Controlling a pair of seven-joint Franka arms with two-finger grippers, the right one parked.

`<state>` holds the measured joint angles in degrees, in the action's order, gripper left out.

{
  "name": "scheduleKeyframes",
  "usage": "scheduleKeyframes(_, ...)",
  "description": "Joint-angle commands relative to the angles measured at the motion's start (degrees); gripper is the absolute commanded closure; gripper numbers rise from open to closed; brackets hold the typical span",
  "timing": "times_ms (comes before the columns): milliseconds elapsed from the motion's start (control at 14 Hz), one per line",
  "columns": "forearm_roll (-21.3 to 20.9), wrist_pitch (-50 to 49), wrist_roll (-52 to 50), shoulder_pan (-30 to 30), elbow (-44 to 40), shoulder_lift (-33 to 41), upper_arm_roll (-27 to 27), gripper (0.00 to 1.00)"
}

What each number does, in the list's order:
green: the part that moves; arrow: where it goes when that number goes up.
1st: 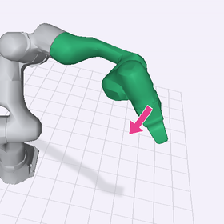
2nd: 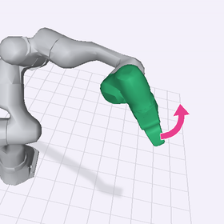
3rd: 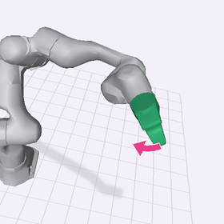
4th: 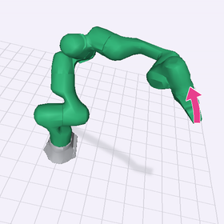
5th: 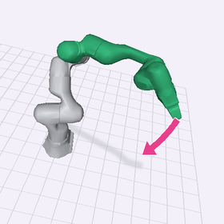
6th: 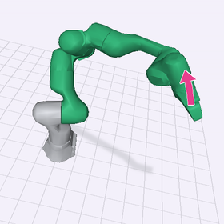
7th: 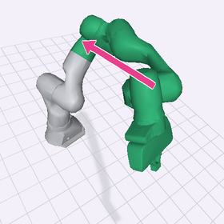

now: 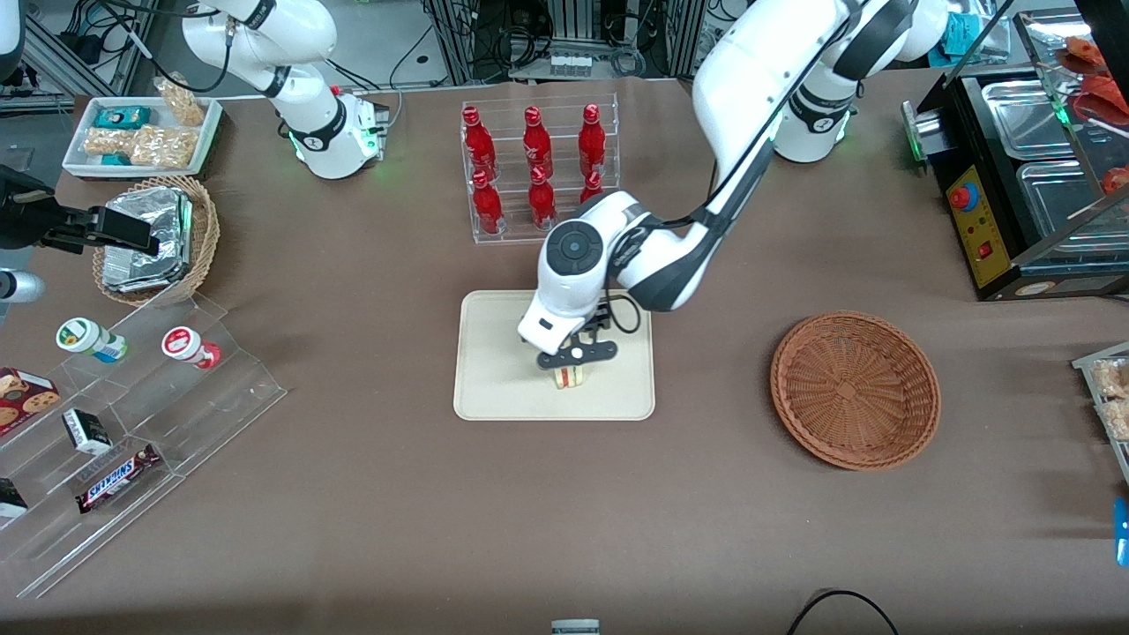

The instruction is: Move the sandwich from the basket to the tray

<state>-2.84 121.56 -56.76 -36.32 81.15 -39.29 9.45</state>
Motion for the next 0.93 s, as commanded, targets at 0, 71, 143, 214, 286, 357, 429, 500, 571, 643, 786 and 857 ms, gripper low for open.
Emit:
scheduleKeyframes(0, -0.06, -7.70, -0.37, 3.96, 1.64, 7.89, -0.66, 0.00)
scheduleKeyframes(71, 0.20, -11.31, 1.81, 5.11, 1.55, 9.91, -0.66, 0.00)
scheduleKeyframes(143, 0.37, -14.47, 4.27, 5.99, 1.55, 11.76, -0.66, 0.00)
scheduleKeyframes(214, 0.38, -17.55, 5.08, 6.78, 1.55, 13.34, -0.75, 0.00)
scheduleKeyframes(286, 0.20, -20.28, 5.09, 7.49, 1.46, 14.75, -0.75, 0.00)
scheduleKeyframes(357, -0.15, -23.61, 5.61, 8.36, 1.55, 16.85, -0.84, 0.00)
scheduleKeyframes(429, -0.24, -26.87, 6.22, 10.81, 1.55, 18.53, -0.84, 0.00)
scheduleKeyframes(500, -0.06, -29.60, 9.01, 13.01, 1.46, 20.63, -0.67, 0.00)
scheduleKeyframes(571, 0.29, -31.71, 12.87, 13.99, 1.46, 22.31, -0.75, 0.00)
scheduleKeyframes(643, 0.20, -34.87, 15.95, 14.95, 1.46, 23.89, -0.75, 0.00)
scheduleKeyframes(786, -0.15, -41.20, 19.92, 18.20, 1.29, 26.97, -0.75, 0.00)
scheduleKeyframes(857, -0.06, -42.62, 23.68, 20.04, 1.20, 28.37, -0.75, 0.00)
